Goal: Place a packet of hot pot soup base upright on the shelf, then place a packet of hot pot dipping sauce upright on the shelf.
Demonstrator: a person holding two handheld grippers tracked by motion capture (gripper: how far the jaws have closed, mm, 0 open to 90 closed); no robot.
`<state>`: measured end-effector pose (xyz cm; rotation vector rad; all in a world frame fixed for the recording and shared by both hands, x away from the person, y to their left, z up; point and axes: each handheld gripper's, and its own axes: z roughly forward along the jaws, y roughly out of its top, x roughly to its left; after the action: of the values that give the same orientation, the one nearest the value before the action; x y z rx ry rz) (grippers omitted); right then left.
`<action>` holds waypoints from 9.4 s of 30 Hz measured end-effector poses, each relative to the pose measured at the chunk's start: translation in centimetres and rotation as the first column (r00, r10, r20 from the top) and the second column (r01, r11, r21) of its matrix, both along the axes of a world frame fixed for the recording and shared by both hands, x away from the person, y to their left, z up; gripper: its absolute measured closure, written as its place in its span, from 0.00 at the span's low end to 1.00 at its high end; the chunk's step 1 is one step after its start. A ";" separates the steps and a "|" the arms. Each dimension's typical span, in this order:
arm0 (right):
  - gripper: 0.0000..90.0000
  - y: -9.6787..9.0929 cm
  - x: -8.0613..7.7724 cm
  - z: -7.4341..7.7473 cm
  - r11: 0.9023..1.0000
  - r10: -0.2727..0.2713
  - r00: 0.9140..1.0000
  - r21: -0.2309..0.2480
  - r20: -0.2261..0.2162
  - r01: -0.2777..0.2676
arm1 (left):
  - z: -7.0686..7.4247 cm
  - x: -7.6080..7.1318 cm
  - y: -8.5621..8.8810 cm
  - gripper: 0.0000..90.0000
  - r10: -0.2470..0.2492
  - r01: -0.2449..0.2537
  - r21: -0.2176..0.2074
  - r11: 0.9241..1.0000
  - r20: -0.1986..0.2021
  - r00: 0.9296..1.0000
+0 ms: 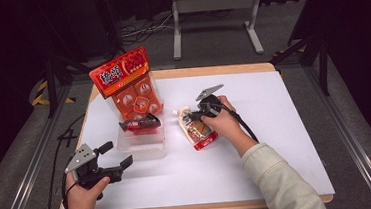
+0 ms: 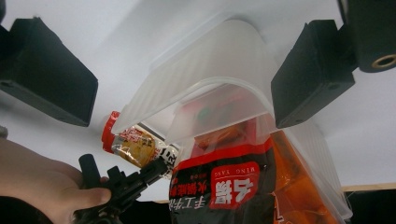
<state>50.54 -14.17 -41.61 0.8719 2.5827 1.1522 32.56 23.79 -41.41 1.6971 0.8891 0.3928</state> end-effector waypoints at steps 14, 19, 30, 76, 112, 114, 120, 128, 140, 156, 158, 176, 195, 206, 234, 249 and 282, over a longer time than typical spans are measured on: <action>0.97 -0.6 -1.5 2.7 0.997 0.014 0.996 0.080 0.086 -0.021 | 0.3 -0.2 0.0 0.10 -0.005 0.005 0.013 1.000 -0.019 1.000; 0.97 -1.0 -2.8 4.0 0.992 0.021 0.988 0.117 0.153 -0.039 | 0.8 -0.4 -0.2 0.11 -0.018 0.018 0.010 1.000 -0.016 1.000; 0.97 -1.9 -6.2 6.0 0.977 0.035 0.967 0.194 0.253 -0.086 | 2.6 -1.0 -0.7 0.12 -0.025 0.025 -0.021 0.999 0.036 0.999; 0.97 0.3 -15.5 6.3 0.920 0.149 0.873 0.258 0.464 -0.295 | 3.7 -1.6 -6.8 0.20 -0.247 0.249 -0.069 0.966 0.036 0.968; 0.92 2.2 -16.4 5.5 0.882 0.207 0.869 0.299 0.449 -0.365 | 3.3 -0.3 -8.6 0.97 -0.358 0.359 -0.046 0.932 0.026 0.933; 0.90 2.2 -16.4 5.6 0.877 0.213 0.869 0.305 0.447 -0.372 | 3.6 -0.5 -8.5 0.99 -0.361 0.361 -0.035 0.932 0.024 0.932; 0.66 1.9 -16.4 5.9 0.880 0.185 0.873 0.319 0.450 -0.351 | 4.8 -0.4 -8.2 1.00 -0.385 0.384 0.020 0.923 0.049 0.922; 0.39 0.6 -16.2 6.4 0.875 0.146 0.875 0.352 0.461 -0.332 | 6.4 0.4 -8.1 1.00 -0.439 0.433 0.095 0.896 0.051 0.897; 0.37 -3.5 -15.9 6.7 0.900 0.074 0.890 0.354 0.450 -0.254 | 9.1 2.2 -6.8 1.00 -0.467 0.460 0.149 0.875 0.013 0.884; 0.40 -7.6 -13.9 5.0 0.946 -0.026 0.929 0.309 0.370 -0.096 | 11.2 3.6 -4.9 1.00 -0.448 0.439 0.160 0.884 0.020 0.894; 0.40 -7.7 -13.8 4.9 0.947 -0.030 0.931 0.307 0.363 -0.089 | 11.3 3.8 -4.5 1.00 -0.439 0.430 0.164 0.888 0.019 0.898; 0.38 -8.4 -13.3 4.6 0.947 -0.040 0.946 0.315 0.322 -0.068 | 11.5 5.0 -1.9 1.00 -0.343 0.326 0.255 0.910 0.025 0.939; 0.38 -8.6 -13.1 4.5 0.943 -0.041 0.949 0.326 0.312 -0.066 | 9.0 6.2 -1.1 1.00 -0.318 0.315 0.219 0.923 -0.025 0.948; 0.38 -8.5 -13.0 4.3 0.944 -0.034 0.953 0.322 0.302 -0.069 | 7.3 6.5 -1.0 1.00 -0.315 0.320 0.202 0.926 -0.054 0.947; 0.35 -7.6 -12.9 3.3 0.954 0.015 0.963 0.283 0.270 -0.094 | 3.1 6.8 -0.7 1.00 -0.298 0.314 0.161 0.936 -0.118 0.947; 0.31 -7.4 -12.9 3.1 0.956 0.032 0.966 0.274 0.256 -0.104 | 3.1 6.3 -0.2 0.91 -0.227 0.246 0.214 0.945 -0.112 0.967; 0.08 -15.1 -15.0 5.5 0.977 -0.125 0.944 0.201 0.304 0.065 | 5.3 -0.7 2.1 0.06 -0.017 0.014 0.094 0.995 0.032 0.999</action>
<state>35.51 -29.27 -36.14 0.7661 2.1793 1.3983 31.88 25.85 -36.15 1.7781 0.8442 0.4568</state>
